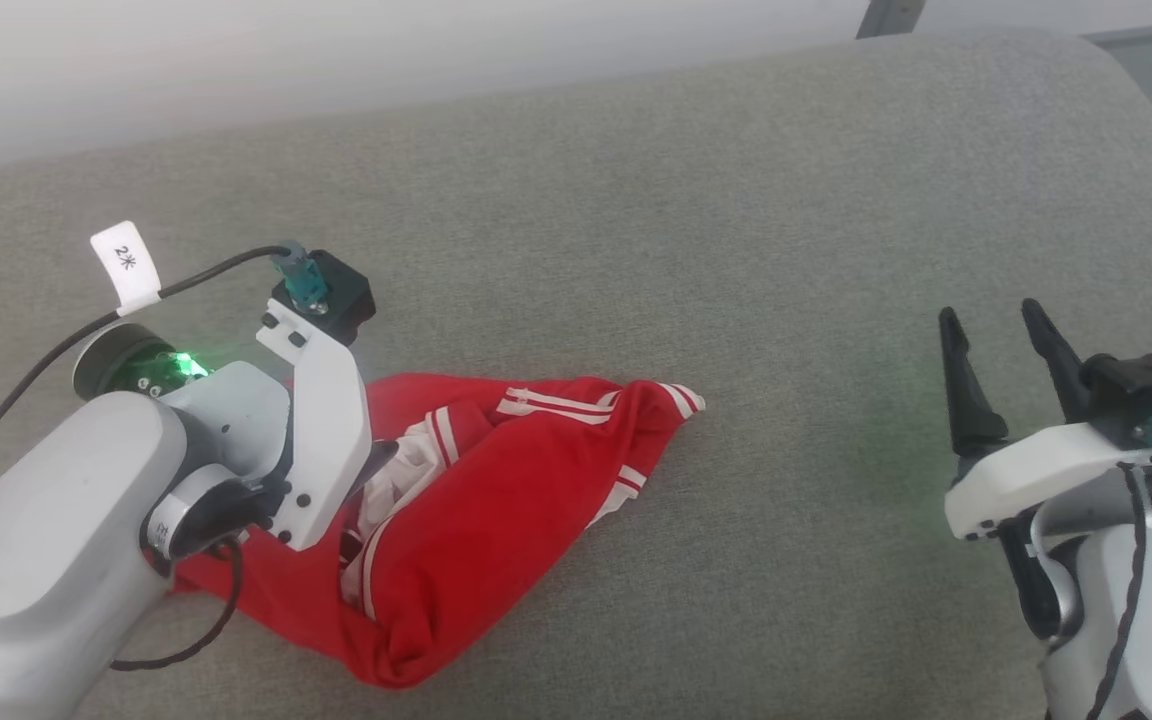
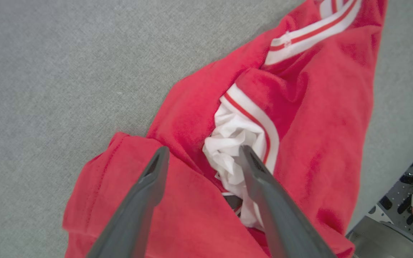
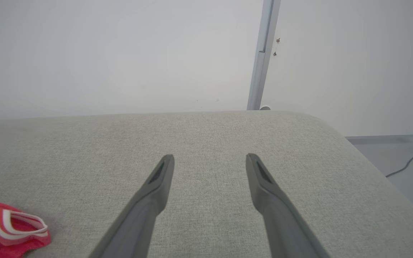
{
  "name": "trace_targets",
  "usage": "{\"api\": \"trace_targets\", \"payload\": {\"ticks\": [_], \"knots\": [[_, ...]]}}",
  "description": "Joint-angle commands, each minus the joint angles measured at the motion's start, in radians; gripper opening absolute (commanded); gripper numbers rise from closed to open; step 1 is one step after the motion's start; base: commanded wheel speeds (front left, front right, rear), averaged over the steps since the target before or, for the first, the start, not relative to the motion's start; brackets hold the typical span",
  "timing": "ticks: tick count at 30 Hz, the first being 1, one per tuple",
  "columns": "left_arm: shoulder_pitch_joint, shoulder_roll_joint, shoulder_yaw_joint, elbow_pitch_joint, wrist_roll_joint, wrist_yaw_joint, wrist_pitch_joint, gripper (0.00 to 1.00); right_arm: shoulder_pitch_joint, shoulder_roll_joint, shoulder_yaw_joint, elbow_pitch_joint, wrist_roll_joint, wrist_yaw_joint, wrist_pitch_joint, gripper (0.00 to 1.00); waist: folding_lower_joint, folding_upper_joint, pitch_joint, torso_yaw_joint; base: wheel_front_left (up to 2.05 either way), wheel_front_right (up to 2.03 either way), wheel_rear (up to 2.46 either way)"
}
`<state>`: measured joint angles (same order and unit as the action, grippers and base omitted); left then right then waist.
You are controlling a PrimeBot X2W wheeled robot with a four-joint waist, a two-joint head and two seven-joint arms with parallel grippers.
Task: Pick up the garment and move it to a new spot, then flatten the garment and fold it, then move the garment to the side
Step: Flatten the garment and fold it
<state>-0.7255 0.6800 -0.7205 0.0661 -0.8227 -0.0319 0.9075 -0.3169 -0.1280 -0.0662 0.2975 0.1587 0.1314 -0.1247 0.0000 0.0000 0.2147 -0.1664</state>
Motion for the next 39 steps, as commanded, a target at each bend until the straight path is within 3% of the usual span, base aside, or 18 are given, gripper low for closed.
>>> {"api": "trace_targets", "payload": {"ticks": [1, 10, 19, 20, 21, 23, 24, 32, 39], "knots": [[-0.017, -0.005, -0.003, 0.018, 0.001, -0.010, -0.007, 1.00, -0.010, 0.002, 0.009, 0.003, 0.001, -0.001, -0.013, 1.00, 0.0000, 0.0000, 0.005, -0.008, 0.00, 0.00, 0.00], [-0.037, -0.041, -0.041, 0.120, -0.010, -0.058, -0.012, 1.00, -0.042, -0.004, 0.050, -0.007, 0.012, -0.001, -0.053, 1.00, 0.0000, 0.0000, 0.012, -0.022, 0.00, 0.00, 0.00], [-0.043, -0.066, -0.091, 0.170, 0.009, -0.075, -0.006, 0.99, -0.048, -0.005, 0.050, -0.028, 0.005, -0.001, -0.050, 1.00, 0.0000, 0.0000, 0.020, -0.020, 0.00, 0.00, 0.00], [-0.048, -0.068, -0.101, 0.183, 0.023, -0.076, -0.011, 0.83, -0.049, -0.006, 0.051, -0.029, 0.007, -0.001, -0.048, 1.00, 0.0000, 0.0000, 0.023, -0.020, 0.00, 0.00, 0.00], [-0.048, -0.069, -0.106, 0.192, 0.026, -0.076, -0.008, 0.49, -0.050, -0.006, 0.052, -0.029, 0.008, -0.001, -0.047, 1.00, 0.0000, 0.0000, 0.024, -0.021, 0.00, 0.00, 0.00], [-0.048, -0.076, -0.104, 0.209, 0.027, -0.074, -0.021, 0.24, -0.050, -0.005, 0.053, -0.031, 0.007, -0.001, -0.046, 1.00, 0.0000, 0.0000, 0.028, -0.022, 0.00, 0.00, 0.00], [-0.047, -0.079, -0.106, 0.217, 0.024, -0.075, -0.025, 0.00, -0.050, -0.004, 0.053, -0.032, 0.005, -0.001, -0.046, 1.00, 0.0000, 0.0000, 0.029, -0.022, 0.00, 0.00, 0.00], [-0.067, -0.081, -0.088, 0.209, -0.001, -0.079, -0.054, 0.00, -0.033, -0.007, 0.033, -0.035, -0.010, -0.001, -0.045, 1.00, 0.0000, 0.0000, 0.030, -0.015, 0.00, 0.00, 0.00], [-0.092, -0.044, -0.027, 0.146, -0.022, -0.029, -0.068, 0.00, -0.019, -0.006, 0.017, -0.036, -0.018, -0.001, -0.035, 1.00, 0.0000, 0.0000, 0.023, 0.001, 0.00, 0.00, 0.00]]}}
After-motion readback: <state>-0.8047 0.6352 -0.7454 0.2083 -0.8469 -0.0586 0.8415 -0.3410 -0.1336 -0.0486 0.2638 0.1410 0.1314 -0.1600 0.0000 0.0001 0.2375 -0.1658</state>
